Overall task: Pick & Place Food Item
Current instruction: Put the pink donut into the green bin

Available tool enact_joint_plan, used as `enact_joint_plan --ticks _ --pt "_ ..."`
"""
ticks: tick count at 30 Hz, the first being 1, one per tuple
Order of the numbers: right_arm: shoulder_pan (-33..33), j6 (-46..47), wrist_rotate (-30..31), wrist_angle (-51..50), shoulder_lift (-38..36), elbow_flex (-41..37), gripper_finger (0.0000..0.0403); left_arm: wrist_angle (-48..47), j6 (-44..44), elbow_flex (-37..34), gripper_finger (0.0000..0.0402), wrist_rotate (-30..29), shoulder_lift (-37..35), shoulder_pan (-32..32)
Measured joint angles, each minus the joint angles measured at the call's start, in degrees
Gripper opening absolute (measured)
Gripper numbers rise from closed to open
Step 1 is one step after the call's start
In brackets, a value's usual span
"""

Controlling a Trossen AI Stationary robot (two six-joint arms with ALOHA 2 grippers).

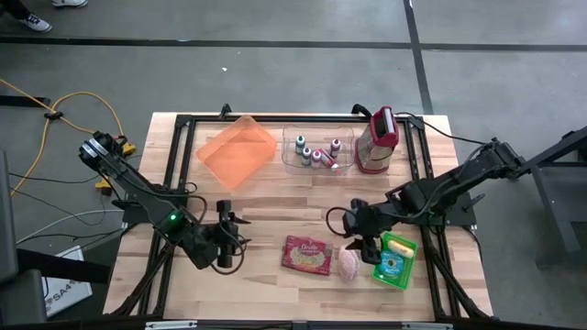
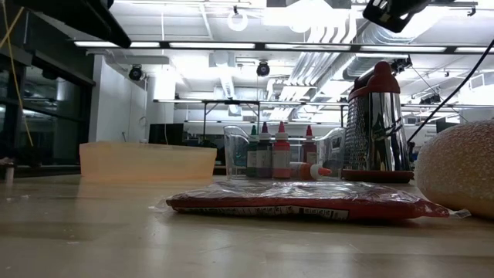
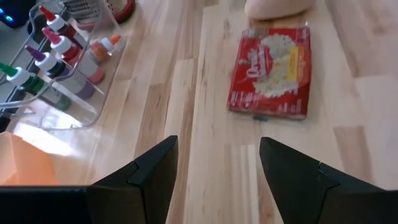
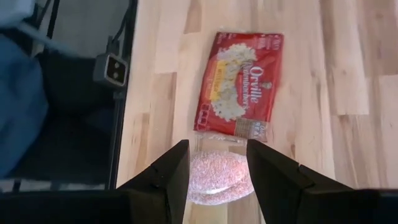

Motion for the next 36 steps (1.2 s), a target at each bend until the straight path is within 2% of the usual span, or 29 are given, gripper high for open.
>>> enact_joint_plan --ticks 4,8,15,19,23,27,36 --pt "0.1 -3.8 -2.5 0.2 0.0 0.0 0.0148 1.4 0.0 0.0 0.0218 0.0 0.0 0.2" --pt "0.2 -3.2 -3.1 0.3 0.0 0.0 0.0148 2.0 0.0 0.0 0.0218 0.0 0.0 0.2" --pt "0.2 14.3 -1.4 -0.3 0.0 0.0 0.0148 2.0 0.0 0.0 0.0218 0.0 0.0 0.2" --pt "0.3 16.1 0.8 -0.3 0.0 0.0 0.0148 2.0 0.0 0.0 0.0218 0.0 0.0 0.2" --pt "0.3 18.1 0.1 1.1 0.0 0.0 0.0148 2.3 0.0 0.0 0.0218 0.0 0.0 0.2" --pt "0.3 25.3 -0.7 0.9 0.0 0.0 0.0148 2.8 0.0 0.0 0.0218 0.0 0.0 0.2" --pt "-0.8 41.1 4.9 -2.2 0.7 0.0 0.0148 3.4 0.0 0.0 0.0218 0.0 0.0 0.2"
